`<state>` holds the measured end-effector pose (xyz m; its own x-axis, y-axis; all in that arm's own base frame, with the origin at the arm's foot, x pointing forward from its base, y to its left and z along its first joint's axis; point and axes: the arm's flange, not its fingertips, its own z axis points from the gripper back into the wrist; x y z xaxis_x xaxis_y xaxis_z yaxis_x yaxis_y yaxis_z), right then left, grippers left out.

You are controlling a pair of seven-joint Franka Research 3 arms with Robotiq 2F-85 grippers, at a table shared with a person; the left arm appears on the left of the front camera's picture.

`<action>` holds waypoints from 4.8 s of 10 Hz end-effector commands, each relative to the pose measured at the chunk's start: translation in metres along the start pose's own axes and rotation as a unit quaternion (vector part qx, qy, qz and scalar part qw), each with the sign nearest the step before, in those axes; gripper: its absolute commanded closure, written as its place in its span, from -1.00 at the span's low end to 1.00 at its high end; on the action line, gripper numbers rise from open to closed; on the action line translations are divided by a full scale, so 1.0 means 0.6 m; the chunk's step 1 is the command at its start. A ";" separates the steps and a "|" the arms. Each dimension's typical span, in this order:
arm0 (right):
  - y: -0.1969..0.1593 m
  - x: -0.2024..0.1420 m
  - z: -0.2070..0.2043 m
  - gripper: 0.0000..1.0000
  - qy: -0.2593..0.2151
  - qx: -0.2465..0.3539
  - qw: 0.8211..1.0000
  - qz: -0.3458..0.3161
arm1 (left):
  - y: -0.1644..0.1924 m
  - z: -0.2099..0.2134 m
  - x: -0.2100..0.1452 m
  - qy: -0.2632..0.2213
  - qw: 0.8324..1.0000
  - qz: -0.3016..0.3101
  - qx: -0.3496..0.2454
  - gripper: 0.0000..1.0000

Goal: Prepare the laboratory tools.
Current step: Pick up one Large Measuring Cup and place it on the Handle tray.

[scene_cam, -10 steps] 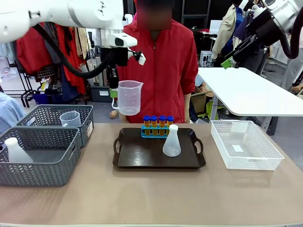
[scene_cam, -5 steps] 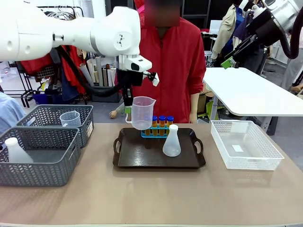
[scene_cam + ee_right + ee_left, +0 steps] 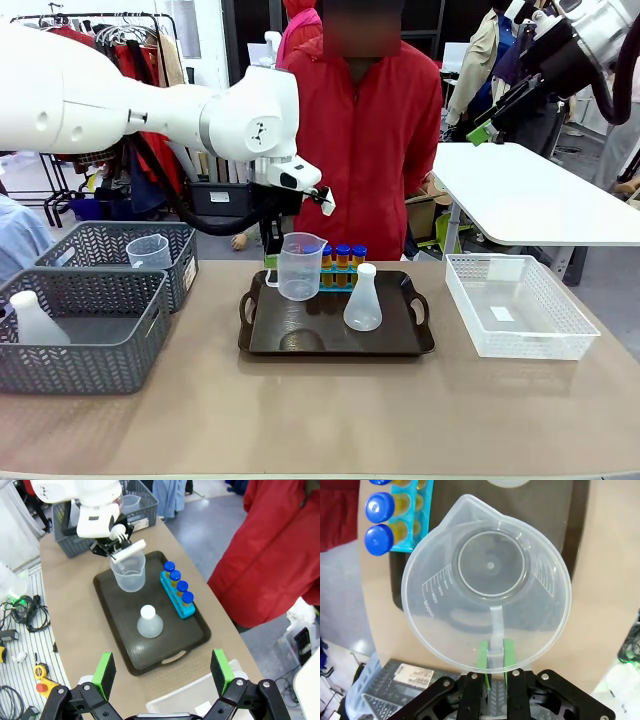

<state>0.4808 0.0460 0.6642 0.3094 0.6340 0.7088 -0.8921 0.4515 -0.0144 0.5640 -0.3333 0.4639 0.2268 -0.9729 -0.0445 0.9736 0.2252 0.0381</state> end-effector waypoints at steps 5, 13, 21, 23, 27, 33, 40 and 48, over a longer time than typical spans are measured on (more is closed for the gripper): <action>0.001 0.002 0.002 -1.00 -0.002 -0.003 1.000 0.000 | 0.003 -0.026 -0.001 -0.007 1.000 0.010 0.004 1.00; 0.001 0.002 0.002 -1.00 -0.002 -0.003 1.000 0.000 | 0.025 -0.106 -0.001 -0.008 1.000 0.016 -0.008 1.00; 0.001 0.002 0.002 -1.00 -0.002 -0.003 1.000 0.000 | 0.024 -0.099 -0.009 -0.019 1.000 0.017 -0.013 -1.00; 0.001 0.002 0.002 -1.00 -0.002 -0.003 1.000 0.000 | 0.023 -0.090 -0.016 -0.019 1.000 0.019 -0.011 -1.00; 0.001 0.002 0.002 -1.00 -0.002 -0.003 1.000 0.000 | 0.022 -0.083 -0.019 -0.021 1.000 0.017 -0.009 -1.00; 0.001 0.002 0.002 -1.00 -0.002 -0.003 1.000 0.000 | 0.029 -0.084 -0.005 -0.012 1.000 0.023 -0.005 -1.00; 0.001 0.002 0.002 -1.00 -0.002 -0.003 1.000 0.000 | 0.015 -0.062 -0.021 -0.011 1.000 0.020 -0.020 -1.00; 0.001 0.002 0.002 -1.00 -0.002 -0.003 1.000 0.000 | -0.018 0.123 -0.140 -0.160 0.987 0.004 -0.033 -1.00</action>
<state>0.4809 0.0459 0.6641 0.3096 0.6339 0.7087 -0.8921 0.4516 -0.0143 0.5465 -0.2721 0.5464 0.2596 -0.9404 0.2196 0.9650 0.2614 -0.0214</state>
